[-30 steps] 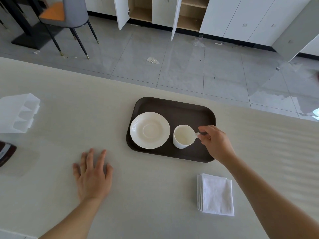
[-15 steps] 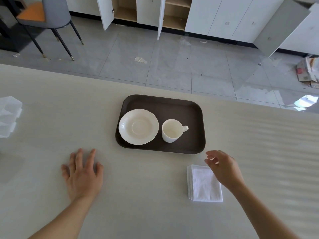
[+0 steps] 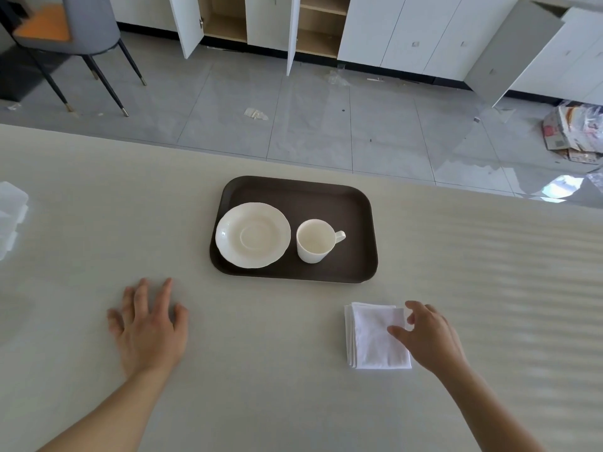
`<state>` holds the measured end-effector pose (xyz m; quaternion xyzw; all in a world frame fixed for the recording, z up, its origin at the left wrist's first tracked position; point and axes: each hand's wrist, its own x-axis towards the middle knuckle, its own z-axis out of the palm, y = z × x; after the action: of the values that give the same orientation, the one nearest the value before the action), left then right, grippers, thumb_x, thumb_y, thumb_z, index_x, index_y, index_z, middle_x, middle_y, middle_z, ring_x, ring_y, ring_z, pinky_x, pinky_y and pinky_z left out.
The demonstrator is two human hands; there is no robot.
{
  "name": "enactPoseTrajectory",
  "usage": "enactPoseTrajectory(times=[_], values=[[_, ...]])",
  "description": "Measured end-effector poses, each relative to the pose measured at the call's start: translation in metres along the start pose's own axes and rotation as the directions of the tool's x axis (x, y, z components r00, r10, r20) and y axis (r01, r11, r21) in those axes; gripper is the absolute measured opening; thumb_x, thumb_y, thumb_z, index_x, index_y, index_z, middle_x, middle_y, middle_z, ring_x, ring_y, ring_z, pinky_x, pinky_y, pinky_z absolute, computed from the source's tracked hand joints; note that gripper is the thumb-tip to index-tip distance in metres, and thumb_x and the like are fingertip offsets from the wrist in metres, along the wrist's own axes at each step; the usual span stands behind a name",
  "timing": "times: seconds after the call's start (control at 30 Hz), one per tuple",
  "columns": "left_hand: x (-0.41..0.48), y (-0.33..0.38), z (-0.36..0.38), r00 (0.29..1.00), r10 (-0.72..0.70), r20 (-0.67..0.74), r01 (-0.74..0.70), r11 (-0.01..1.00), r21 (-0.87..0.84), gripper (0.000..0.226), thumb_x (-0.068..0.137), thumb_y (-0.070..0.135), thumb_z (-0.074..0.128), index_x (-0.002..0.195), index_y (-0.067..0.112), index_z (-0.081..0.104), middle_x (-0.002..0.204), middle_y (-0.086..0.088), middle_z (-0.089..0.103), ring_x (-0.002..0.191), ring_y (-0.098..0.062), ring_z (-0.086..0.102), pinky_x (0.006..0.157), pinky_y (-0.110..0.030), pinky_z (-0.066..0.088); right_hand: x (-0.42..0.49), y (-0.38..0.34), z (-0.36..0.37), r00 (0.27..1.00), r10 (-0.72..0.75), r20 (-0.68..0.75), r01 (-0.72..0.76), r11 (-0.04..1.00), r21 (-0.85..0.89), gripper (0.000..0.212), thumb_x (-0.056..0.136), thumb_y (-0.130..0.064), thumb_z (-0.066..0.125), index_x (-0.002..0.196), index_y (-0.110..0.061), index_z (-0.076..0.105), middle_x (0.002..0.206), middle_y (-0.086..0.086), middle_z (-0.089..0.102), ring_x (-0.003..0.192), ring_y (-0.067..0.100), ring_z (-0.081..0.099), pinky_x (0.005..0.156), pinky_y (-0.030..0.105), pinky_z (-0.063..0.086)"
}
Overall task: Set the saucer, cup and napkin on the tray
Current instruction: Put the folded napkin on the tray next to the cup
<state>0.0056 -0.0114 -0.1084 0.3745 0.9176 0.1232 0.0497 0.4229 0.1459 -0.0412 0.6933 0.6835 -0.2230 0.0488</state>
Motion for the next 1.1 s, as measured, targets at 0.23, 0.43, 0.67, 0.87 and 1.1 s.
enactPoseTrajectory(times=[0.23,0.43,0.67,0.87,1.1], values=[[0.000,0.000,0.001,1.000,-0.004,-0.003,0.004,1.000,-0.009,0.061,0.085,0.043,0.032,0.142,0.026,0.047,0.155,-0.013,0.034,0.148,-0.032,0.017,0.118,-0.054,0.007,-0.003,-0.009,0.006,0.989,0.144,0.039,-0.148,0.980,0.136,0.033,0.078,-0.040,0.075,0.099,-0.018,0.063,0.081,-0.009,0.064,0.077,0.018,0.062,0.061,0.032,0.045],[0.001,-0.002,0.003,1.000,0.000,-0.003,0.000,1.000,-0.004,0.061,0.086,0.044,0.031,0.142,0.026,0.047,0.155,-0.012,0.034,0.148,-0.031,0.017,0.118,-0.053,0.007,-0.006,-0.016,0.001,0.989,0.104,0.108,-0.140,0.900,0.412,0.025,0.076,-0.025,0.076,0.071,-0.006,0.062,0.065,0.004,0.063,0.058,0.020,0.054,0.054,0.031,0.039],[0.002,-0.004,0.005,1.000,0.001,0.001,-0.001,1.000,0.004,0.061,0.085,0.046,0.031,0.141,0.027,0.047,0.155,-0.013,0.035,0.147,-0.032,0.018,0.118,-0.053,0.007,0.000,-0.029,-0.040,0.996,0.071,-0.052,-0.027,0.811,0.584,0.016,0.081,-0.027,0.073,0.077,-0.019,0.060,0.075,0.004,0.069,0.068,0.026,0.065,0.053,0.035,0.048],[0.001,-0.001,0.002,1.000,0.000,0.003,0.000,1.000,-0.001,0.062,0.086,0.047,0.030,0.142,0.027,0.046,0.155,-0.013,0.035,0.148,-0.031,0.018,0.118,-0.054,0.008,0.042,-0.045,-0.065,0.958,0.193,-0.211,0.043,0.633,0.773,0.013,0.079,-0.022,0.071,0.084,-0.021,0.059,0.082,0.006,0.071,0.070,0.026,0.063,0.054,0.032,0.045],[0.000,0.002,-0.001,1.000,0.002,-0.005,-0.002,1.000,-0.003,0.063,0.084,0.045,0.031,0.142,0.026,0.047,0.154,-0.014,0.036,0.147,-0.033,0.021,0.117,-0.055,0.009,0.095,-0.075,-0.052,0.930,0.337,-0.146,0.006,0.382,0.924,0.041,0.083,-0.004,0.065,0.113,-0.030,0.054,0.096,0.002,0.063,0.087,0.021,0.064,0.070,0.043,0.061]])
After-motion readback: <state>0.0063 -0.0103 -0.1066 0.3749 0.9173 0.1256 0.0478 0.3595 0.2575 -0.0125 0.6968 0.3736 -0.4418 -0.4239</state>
